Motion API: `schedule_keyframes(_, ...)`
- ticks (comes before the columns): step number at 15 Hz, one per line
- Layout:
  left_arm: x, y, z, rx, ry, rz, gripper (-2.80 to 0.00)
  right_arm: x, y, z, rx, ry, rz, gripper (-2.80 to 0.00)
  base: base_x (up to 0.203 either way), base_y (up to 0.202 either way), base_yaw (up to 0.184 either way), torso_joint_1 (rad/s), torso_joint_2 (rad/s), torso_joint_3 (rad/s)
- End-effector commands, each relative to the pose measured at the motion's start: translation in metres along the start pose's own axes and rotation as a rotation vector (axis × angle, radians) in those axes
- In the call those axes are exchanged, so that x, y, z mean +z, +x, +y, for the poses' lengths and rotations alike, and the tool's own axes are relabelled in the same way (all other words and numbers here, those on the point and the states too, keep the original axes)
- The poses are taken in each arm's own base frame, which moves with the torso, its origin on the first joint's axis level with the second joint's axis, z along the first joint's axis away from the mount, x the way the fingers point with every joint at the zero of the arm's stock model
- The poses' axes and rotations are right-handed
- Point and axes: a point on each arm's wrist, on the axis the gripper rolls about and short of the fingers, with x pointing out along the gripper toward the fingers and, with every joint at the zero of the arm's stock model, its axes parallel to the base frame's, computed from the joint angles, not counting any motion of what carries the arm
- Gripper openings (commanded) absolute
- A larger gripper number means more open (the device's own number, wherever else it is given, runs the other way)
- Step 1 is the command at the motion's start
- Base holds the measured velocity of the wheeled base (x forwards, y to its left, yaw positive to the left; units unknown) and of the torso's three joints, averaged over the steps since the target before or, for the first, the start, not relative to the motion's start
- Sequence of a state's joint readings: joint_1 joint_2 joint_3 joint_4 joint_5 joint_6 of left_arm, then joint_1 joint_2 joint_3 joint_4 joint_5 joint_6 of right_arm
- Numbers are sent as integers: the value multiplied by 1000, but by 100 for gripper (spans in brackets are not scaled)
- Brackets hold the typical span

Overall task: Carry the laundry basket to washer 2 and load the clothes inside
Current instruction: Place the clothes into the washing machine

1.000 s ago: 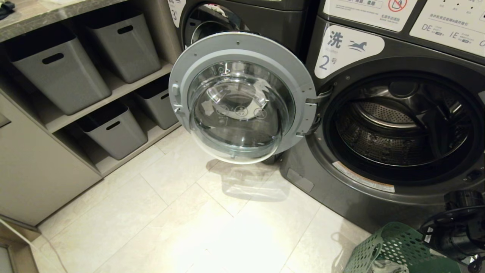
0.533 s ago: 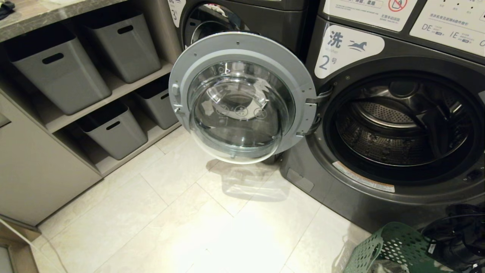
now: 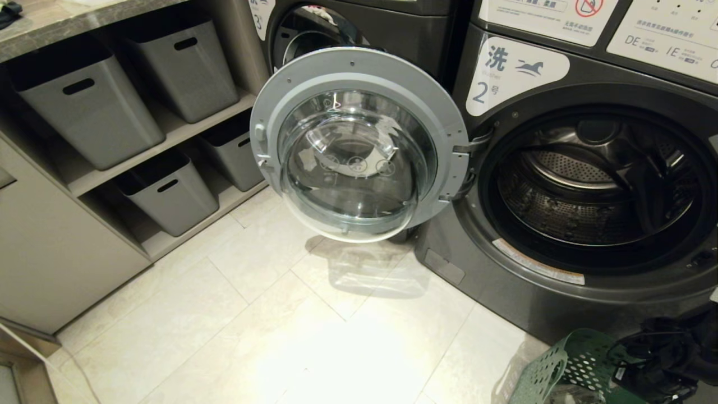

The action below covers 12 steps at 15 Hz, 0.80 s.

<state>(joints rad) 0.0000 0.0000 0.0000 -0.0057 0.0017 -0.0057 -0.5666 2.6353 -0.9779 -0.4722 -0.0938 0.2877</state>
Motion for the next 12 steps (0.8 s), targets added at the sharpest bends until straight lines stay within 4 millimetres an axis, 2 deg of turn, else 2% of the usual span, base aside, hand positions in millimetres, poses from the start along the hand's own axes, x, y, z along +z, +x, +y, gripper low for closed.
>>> schedule_keyframes(1,0,0,0,1,0,1,-280,-12,31,-4,-15,5,48,0,0,0,0,0,0,0)
schedule_keyframes(8,0,0,0,1,0,1,-280,-17,99,-13,-27,33,50,0,0,0,0,0,0,0)
schedule_keyframes(12,0,0,0,0,0,1,-280,-12,127,-10,26,27,19,0,0,0,0,0,0,0)
